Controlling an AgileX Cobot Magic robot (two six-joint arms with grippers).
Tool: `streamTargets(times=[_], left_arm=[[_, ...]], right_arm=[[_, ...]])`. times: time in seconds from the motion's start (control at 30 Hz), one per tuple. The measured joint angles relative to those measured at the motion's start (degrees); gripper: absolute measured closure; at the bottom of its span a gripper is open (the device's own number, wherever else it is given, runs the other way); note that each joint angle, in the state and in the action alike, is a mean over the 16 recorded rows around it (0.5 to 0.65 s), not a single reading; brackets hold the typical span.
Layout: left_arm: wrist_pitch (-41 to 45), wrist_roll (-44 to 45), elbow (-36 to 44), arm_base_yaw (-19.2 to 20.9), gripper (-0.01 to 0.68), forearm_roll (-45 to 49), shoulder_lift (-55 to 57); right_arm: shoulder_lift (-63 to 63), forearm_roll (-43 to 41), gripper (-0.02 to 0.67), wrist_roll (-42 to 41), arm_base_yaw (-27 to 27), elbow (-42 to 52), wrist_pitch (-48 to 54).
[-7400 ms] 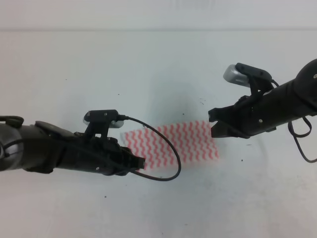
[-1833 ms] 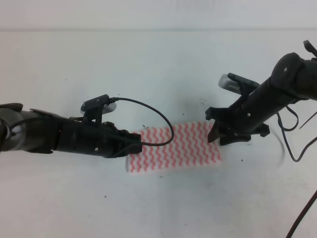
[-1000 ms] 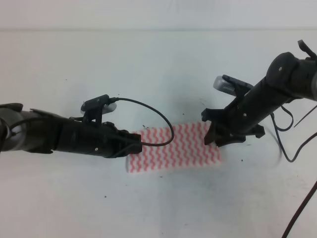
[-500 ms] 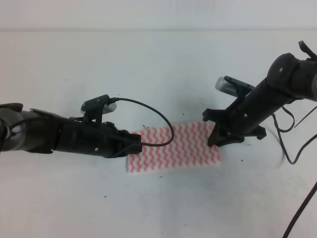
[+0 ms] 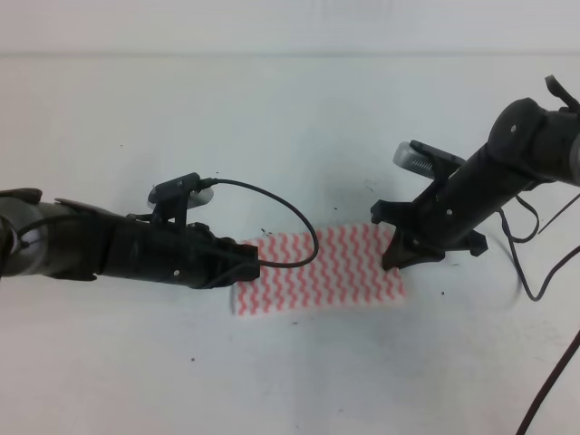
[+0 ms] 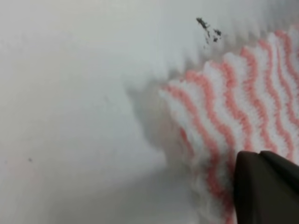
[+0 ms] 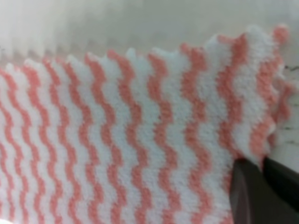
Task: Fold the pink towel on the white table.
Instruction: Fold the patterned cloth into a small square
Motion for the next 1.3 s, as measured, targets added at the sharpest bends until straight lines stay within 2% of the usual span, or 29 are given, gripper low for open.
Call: streamTargets(times=[0.23,0.5,1.03,1.3], left_arm=[[-0.2,0.0,0.0,0.0,0.677,0.1,0.0],[-0.5,0.1,0.0,0.0,0.677,0.1,0.0],[-0.4,0.1,0.0,0.0,0.677,0.0,0.0],[-0.2,0.3,0.0,0.0,0.678,-0.2,-0.1]], right_arm=[[-1.1,1.3,0.659,-1.3,0.0,0.2,-0.6],[-2.9,4.3,0.664,-3.5,1.1,-0.1,-1.3],[-2.0,6.5,0.665,-3.6,8.8,-5.9,-2.8],[0.8,7.6,0.665,-3.0,10.9,-7.8,-3.5]])
